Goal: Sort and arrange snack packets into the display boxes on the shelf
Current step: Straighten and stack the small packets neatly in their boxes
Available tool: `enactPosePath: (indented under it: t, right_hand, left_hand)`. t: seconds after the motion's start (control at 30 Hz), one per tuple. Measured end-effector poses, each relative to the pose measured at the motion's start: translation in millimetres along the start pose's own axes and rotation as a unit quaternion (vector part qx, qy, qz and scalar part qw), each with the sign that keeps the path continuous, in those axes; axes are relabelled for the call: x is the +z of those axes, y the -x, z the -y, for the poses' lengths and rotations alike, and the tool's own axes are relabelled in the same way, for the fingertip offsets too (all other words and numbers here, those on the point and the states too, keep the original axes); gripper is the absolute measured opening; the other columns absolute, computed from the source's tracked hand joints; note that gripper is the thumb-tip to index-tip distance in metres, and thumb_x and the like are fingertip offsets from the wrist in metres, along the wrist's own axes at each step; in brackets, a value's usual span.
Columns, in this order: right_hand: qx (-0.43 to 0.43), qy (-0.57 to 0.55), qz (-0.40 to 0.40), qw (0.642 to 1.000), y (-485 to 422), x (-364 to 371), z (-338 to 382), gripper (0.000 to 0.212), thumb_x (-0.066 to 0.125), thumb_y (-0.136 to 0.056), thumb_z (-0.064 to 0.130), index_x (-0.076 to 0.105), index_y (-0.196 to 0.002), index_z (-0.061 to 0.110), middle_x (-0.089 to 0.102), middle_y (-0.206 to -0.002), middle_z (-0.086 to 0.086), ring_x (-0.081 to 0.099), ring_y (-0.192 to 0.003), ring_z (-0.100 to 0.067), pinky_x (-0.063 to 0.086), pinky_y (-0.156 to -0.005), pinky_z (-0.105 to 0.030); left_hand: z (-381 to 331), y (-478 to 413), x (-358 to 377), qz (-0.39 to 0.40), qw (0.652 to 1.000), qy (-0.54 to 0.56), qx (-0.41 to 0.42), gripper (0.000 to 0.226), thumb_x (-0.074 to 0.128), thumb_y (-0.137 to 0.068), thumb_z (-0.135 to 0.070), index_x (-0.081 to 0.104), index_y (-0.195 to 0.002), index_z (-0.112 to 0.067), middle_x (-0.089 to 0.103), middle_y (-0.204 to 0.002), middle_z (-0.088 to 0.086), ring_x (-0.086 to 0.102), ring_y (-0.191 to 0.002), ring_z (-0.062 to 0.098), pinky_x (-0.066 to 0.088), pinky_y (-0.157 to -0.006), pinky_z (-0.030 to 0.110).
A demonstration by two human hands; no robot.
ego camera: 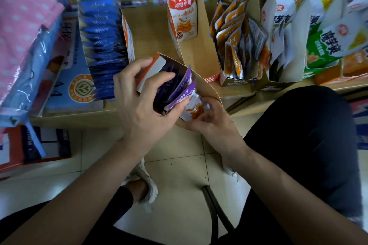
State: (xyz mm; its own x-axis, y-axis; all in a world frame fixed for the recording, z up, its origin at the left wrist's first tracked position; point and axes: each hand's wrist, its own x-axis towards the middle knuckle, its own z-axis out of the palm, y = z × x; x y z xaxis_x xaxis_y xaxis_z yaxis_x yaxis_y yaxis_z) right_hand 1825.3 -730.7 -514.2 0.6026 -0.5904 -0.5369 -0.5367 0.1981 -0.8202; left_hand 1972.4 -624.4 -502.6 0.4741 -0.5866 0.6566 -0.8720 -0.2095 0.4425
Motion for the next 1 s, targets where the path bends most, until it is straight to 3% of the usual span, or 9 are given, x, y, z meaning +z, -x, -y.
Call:
enactPosePath:
  t: [0.07, 0.13, 0.17, 0.23, 0.3, 0.4, 0.53, 0.73, 1.0]
  right_hand:
    - [-0.015, 0.040, -0.022, 0.999, -1.3, 2.5, -2.8, 0.062, 0.082, -0.078, 0.028, 0.048, -0.129, 0.030, 0.068, -0.085, 0.004, 0.062, -0.078, 0.000, 0.047, -0.058, -0.011]
    - [-0.042, 0.101, -0.056, 0.992, -2.9, 4.1, -9.4, 0.059, 0.079, -0.080, 0.032, 0.045, -0.127, 0.036, 0.068, -0.080, 0.011, 0.062, -0.092, -0.012, 0.052, -0.076, -0.030]
    - [-0.057, 0.132, -0.074, 0.987, -2.7, 4.5, -11.9, 0.054, 0.077, -0.081, 0.034, 0.045, -0.124, 0.039, 0.067, -0.078, 0.014, 0.058, -0.098, -0.018, 0.048, -0.081, -0.039]
    - [-0.084, 0.194, -0.122, 0.970, -1.1, 5.0, -14.4, 0.039, 0.073, -0.085, 0.032, 0.049, -0.114, 0.040, 0.063, -0.075, 0.014, 0.046, -0.102, -0.018, 0.033, -0.083, -0.039]
    - [-0.129, 0.277, -0.171, 0.937, 2.2, 5.8, -14.9, 0.035, 0.071, -0.087, 0.028, 0.054, -0.116, 0.038, 0.059, -0.083, 0.020, 0.038, -0.101, -0.018, 0.025, -0.080, -0.037]
    - [-0.182, 0.341, -0.197, 0.901, 5.5, 8.4, -20.0, 0.058, 0.072, -0.084, 0.019, 0.051, -0.137, 0.030, 0.060, -0.104, 0.017, 0.036, -0.100, -0.021, 0.032, -0.080, -0.041]
    - [-0.257, 0.388, -0.242, 0.851, 8.4, 3.9, -20.1, 0.054, 0.078, -0.081, 0.026, 0.060, -0.132, 0.023, 0.061, -0.128, 0.009, 0.041, -0.107, -0.028, 0.032, -0.075, -0.042]
    - [-0.188, 0.381, -0.168, 0.889, 3.4, 10.9, -16.0, 0.065, 0.068, -0.090, 0.044, 0.040, -0.147, 0.030, 0.052, -0.141, 0.013, 0.030, -0.121, -0.023, 0.029, -0.085, -0.042]
    - [-0.205, 0.360, -0.220, 0.883, -7.6, 1.2, -6.5, 0.048, 0.077, -0.078, 0.029, 0.065, -0.124, 0.029, 0.065, -0.112, 0.015, 0.031, -0.107, -0.019, 0.014, -0.075, -0.033]
  left_hand:
    - [0.1, 0.8, -0.1, -0.002, 1.000, -0.004, 0.005, 0.050, 0.086, -0.077, -0.034, 0.060, -0.114, -0.015, 0.047, -0.129, 0.014, 0.056, -0.114, 0.039, 0.051, -0.086, 0.055]
    - [-0.5, 1.8, 0.3, -0.008, 1.000, -0.011, 0.011, 0.049, 0.087, -0.076, -0.035, 0.061, -0.113, -0.015, 0.045, -0.129, 0.012, 0.057, -0.112, 0.039, 0.052, -0.084, 0.055]
    - [-1.0, 2.6, 0.6, -0.010, 1.000, -0.015, 0.013, 0.050, 0.087, -0.076, -0.036, 0.061, -0.113, -0.015, 0.045, -0.129, 0.012, 0.058, -0.111, 0.039, 0.052, -0.083, 0.054]
    - [-2.1, 2.7, 1.8, -0.011, 1.000, -0.020, 0.011, 0.050, 0.088, -0.076, -0.037, 0.061, -0.112, -0.015, 0.047, -0.129, 0.014, 0.058, -0.110, 0.039, 0.052, -0.082, 0.053]
    - [-1.6, 2.2, 2.5, -0.008, 1.000, -0.017, 0.004, 0.049, 0.088, -0.077, -0.037, 0.062, -0.111, -0.013, 0.052, -0.125, 0.021, 0.058, -0.110, 0.041, 0.053, -0.084, 0.052]
    - [0.0, 1.6, 2.8, -0.005, 1.000, -0.016, 0.005, 0.048, 0.087, -0.078, -0.038, 0.063, -0.111, -0.012, 0.049, -0.126, 0.018, 0.058, -0.110, 0.042, 0.053, -0.085, 0.051]
    - [2.0, 2.8, 2.5, 0.000, 1.000, -0.026, 0.003, 0.051, 0.087, -0.077, -0.040, 0.062, -0.113, -0.014, 0.044, -0.129, 0.014, 0.057, -0.112, 0.039, 0.053, -0.087, 0.048]
    - [-1.2, 0.8, 3.8, 0.004, 0.999, -0.031, -0.003, 0.050, 0.087, -0.077, -0.041, 0.064, -0.111, -0.012, 0.057, -0.123, 0.026, 0.058, -0.111, 0.040, 0.053, -0.083, 0.052]
    - [-2.7, 4.5, 3.3, 0.008, 0.999, -0.024, -0.026, 0.054, 0.087, -0.076, -0.039, 0.058, -0.115, -0.017, 0.057, -0.124, 0.025, 0.058, -0.112, 0.039, 0.053, -0.083, 0.051]
